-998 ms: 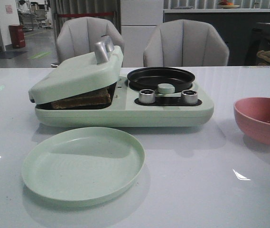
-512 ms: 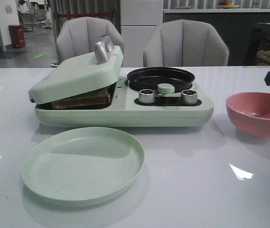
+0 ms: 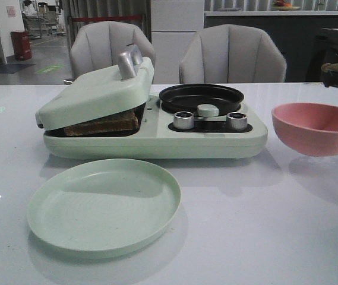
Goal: Make breakfast with bread and shrimp
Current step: 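Lift the pink bowl with the right gripper over the frying pan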
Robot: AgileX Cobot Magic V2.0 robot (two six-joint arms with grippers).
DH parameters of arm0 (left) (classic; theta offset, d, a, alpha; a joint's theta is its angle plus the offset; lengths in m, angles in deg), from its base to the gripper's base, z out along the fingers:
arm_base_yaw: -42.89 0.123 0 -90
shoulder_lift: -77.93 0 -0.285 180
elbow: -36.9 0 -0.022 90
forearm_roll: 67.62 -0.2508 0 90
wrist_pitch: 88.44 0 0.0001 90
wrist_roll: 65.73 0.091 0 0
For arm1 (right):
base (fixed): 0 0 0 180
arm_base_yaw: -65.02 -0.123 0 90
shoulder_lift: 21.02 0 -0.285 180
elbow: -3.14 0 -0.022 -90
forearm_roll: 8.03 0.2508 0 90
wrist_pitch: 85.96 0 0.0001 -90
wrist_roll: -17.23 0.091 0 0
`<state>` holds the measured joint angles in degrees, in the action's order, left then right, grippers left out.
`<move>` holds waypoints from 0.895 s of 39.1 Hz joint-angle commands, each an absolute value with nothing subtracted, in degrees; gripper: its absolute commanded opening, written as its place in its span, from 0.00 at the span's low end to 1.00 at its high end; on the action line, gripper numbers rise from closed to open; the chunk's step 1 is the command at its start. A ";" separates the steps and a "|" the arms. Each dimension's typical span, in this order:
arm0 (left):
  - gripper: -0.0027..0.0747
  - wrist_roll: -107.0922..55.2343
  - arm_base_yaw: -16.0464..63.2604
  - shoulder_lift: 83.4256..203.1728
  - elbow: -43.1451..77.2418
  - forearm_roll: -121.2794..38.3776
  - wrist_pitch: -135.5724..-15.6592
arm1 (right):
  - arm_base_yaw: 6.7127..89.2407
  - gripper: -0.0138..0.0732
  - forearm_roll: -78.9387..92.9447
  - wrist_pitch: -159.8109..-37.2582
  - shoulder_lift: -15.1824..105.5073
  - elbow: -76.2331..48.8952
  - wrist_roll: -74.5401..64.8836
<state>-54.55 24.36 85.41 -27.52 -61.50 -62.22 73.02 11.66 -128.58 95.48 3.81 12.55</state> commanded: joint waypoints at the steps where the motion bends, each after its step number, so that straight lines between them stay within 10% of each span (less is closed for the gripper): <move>1: 0.18 -55.16 24.05 84.91 -25.97 -60.76 -66.44 | 73.29 0.29 13.83 -130.99 92.56 9.58 11.41; 14: 0.18 -55.16 24.05 84.91 -25.97 -60.76 -66.44 | 65.57 0.29 13.86 -126.64 92.61 22.75 11.35; 35: 0.18 -55.16 24.05 84.91 -25.97 -60.76 -66.44 | 53.70 0.29 13.46 -85.17 95.30 20.43 4.60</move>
